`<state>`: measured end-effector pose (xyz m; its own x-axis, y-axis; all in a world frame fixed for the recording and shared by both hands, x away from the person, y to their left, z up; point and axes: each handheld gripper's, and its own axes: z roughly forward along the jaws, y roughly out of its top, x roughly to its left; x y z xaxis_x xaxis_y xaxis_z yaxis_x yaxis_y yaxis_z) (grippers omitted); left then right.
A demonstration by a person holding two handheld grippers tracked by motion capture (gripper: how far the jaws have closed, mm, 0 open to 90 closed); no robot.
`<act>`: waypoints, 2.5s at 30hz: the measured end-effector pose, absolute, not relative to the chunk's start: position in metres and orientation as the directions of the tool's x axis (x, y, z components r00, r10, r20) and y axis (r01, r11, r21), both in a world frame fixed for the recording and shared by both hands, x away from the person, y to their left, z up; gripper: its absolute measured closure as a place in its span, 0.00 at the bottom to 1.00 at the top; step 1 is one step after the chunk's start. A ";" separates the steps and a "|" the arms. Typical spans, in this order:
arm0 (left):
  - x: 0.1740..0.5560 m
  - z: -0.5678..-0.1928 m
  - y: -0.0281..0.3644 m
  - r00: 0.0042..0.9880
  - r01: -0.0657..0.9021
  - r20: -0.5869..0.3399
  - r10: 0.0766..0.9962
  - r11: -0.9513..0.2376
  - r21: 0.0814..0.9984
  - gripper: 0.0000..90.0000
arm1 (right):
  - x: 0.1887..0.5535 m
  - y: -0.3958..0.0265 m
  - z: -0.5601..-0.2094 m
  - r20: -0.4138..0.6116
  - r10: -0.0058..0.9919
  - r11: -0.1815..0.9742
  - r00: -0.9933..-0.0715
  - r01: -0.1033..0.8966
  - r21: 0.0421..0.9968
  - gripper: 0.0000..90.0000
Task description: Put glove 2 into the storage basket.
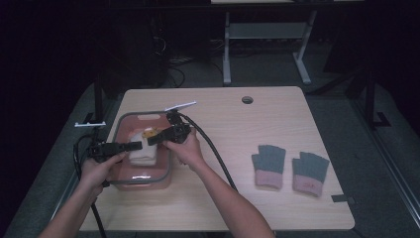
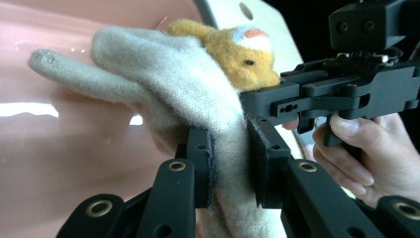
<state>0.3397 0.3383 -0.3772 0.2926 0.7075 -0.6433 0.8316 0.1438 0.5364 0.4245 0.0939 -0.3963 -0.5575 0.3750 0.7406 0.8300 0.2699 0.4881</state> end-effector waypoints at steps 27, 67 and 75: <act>0.341 -0.392 0.321 0.208 0.874 -0.502 0.839 0.072 0.481 0.82 | 0.418 0.084 -0.400 0.653 0.479 0.370 -0.586 0.810 0.455 0.83; 0.346 -0.393 0.311 0.258 0.878 -0.292 0.921 -0.097 0.469 0.73 | 0.410 0.049 -0.381 0.645 0.468 0.327 -0.604 0.796 0.509 0.82; 0.343 -0.383 0.306 0.302 0.861 -0.345 0.889 -0.098 0.500 0.63 | 0.408 0.038 -0.377 0.639 0.472 0.314 -0.607 0.794 0.521 0.80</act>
<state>0.3427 0.3059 -0.3833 0.3016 0.8890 -0.3445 0.8606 -0.0982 0.4998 0.4076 0.0384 -0.3774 -0.6067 0.4724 0.6393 0.7936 0.3139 0.5212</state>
